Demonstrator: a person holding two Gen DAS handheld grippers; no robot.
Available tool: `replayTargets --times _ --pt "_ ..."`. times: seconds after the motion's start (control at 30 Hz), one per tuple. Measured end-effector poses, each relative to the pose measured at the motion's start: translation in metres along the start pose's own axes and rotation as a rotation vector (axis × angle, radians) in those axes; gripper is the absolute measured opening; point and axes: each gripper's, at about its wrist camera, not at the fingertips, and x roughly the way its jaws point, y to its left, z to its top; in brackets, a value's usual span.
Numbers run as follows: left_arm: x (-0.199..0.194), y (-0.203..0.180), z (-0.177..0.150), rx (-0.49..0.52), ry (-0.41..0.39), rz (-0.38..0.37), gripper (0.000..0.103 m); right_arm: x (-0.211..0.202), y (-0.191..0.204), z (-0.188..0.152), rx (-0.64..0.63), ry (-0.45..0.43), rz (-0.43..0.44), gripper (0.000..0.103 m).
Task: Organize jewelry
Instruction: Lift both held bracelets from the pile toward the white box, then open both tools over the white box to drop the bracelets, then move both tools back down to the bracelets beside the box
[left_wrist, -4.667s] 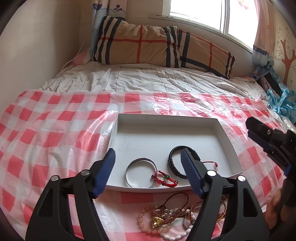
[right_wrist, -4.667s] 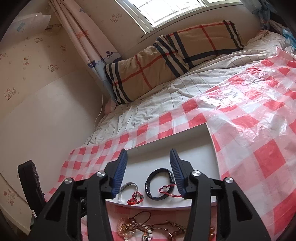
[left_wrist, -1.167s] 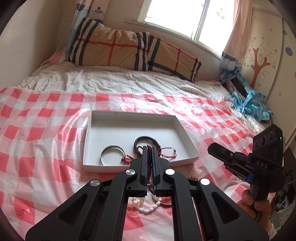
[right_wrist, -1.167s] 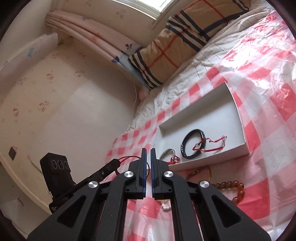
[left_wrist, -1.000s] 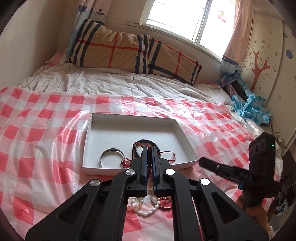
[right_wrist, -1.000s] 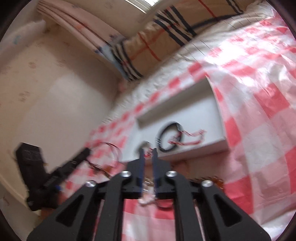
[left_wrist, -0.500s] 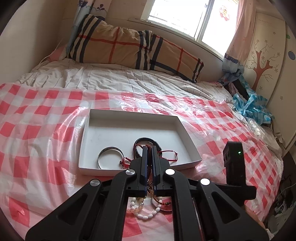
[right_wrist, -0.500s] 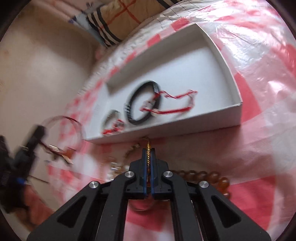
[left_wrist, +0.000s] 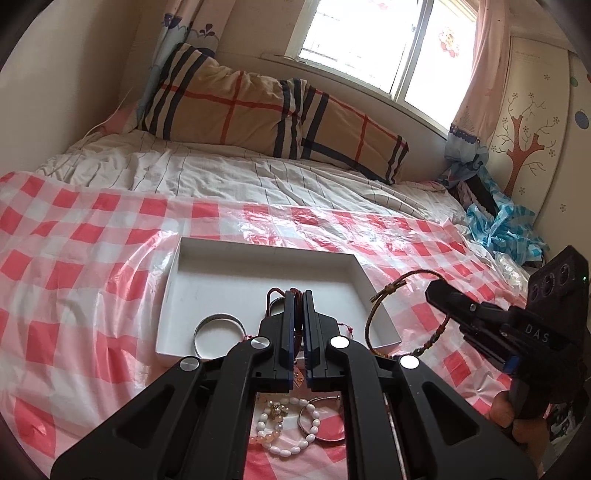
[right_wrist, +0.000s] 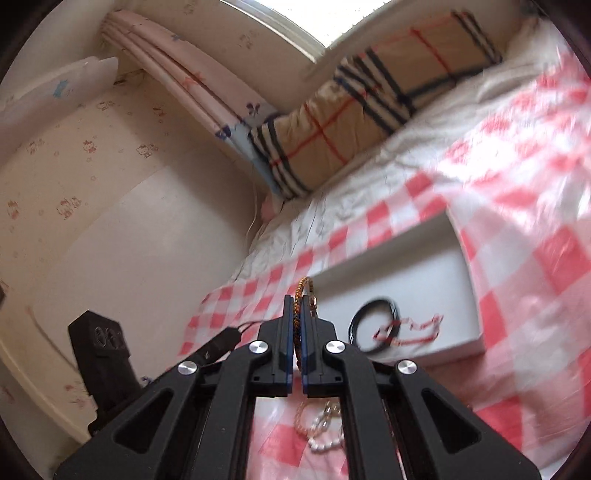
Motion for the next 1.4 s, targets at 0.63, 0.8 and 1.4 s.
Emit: replayTargets --times 0.63,0.8,1.4 --pt "0.012 0.0 0.015 -0.04 -0.059 -0.004 0.004 0.029 0.021 0.007 -0.154 -0.086 -0.135 0.004" --pt "0.04 0.011 0.013 -0.065 0.031 0.048 0.009 0.061 0.004 0.005 -0.139 0.001 -0.192 0.014" --pt "0.04 0.004 -0.001 0.032 0.061 0.252 0.067 0.055 -0.012 0.0 -0.079 0.015 -0.228 0.046"
